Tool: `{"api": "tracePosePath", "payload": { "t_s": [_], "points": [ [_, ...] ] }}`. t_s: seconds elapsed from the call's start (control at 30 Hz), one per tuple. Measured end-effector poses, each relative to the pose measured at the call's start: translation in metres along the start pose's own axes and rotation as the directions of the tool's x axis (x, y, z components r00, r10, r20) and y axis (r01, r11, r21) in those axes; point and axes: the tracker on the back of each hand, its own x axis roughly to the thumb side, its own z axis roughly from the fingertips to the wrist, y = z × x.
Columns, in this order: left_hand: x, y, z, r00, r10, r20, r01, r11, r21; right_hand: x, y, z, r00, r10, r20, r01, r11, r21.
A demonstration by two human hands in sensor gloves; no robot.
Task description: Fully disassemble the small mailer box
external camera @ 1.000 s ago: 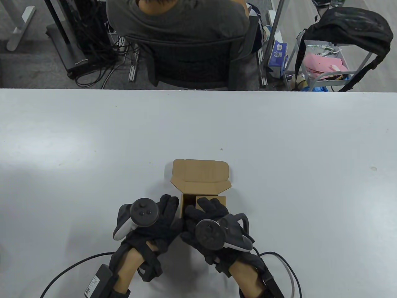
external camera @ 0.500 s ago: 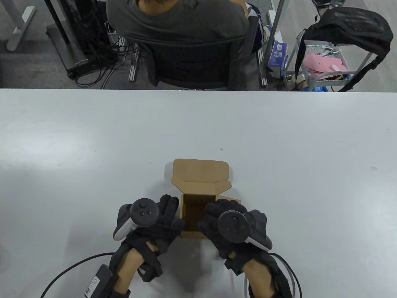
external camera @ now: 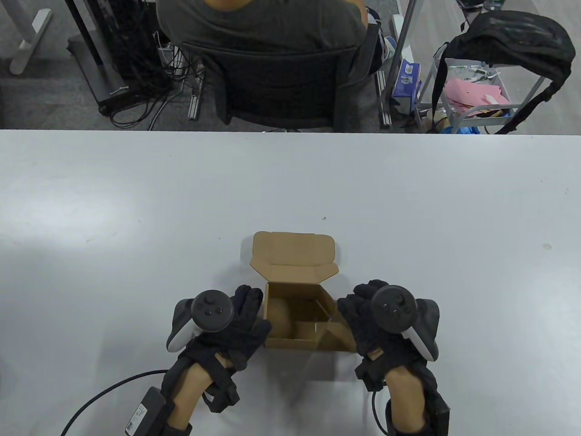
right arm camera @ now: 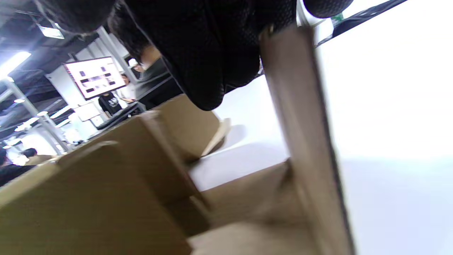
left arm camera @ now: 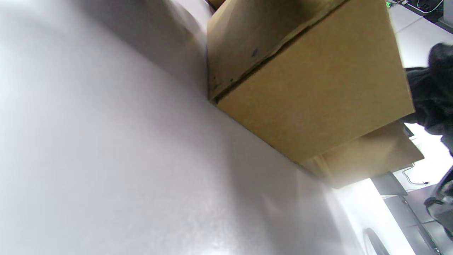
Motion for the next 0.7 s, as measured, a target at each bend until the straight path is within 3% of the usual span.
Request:
{"api": "tracePosePath", "payload": {
  "t_s": [0.37, 0.7],
  "points": [
    [0.0, -0.001, 0.0, 1.0, 0.001, -0.002, -0.001, 1.0, 0.0, -0.037, 0.02, -0.016, 0.978, -0.022, -0.208, 0.049, 0.991, 0.123],
    [0.001, -0.001, 0.0, 1.0, -0.001, -0.002, 0.001, 1.0, 0.0, -0.042, 0.034, -0.021, 0.973, -0.025, -0.228, 0.072, 0.977, 0.2]
  ]
}}
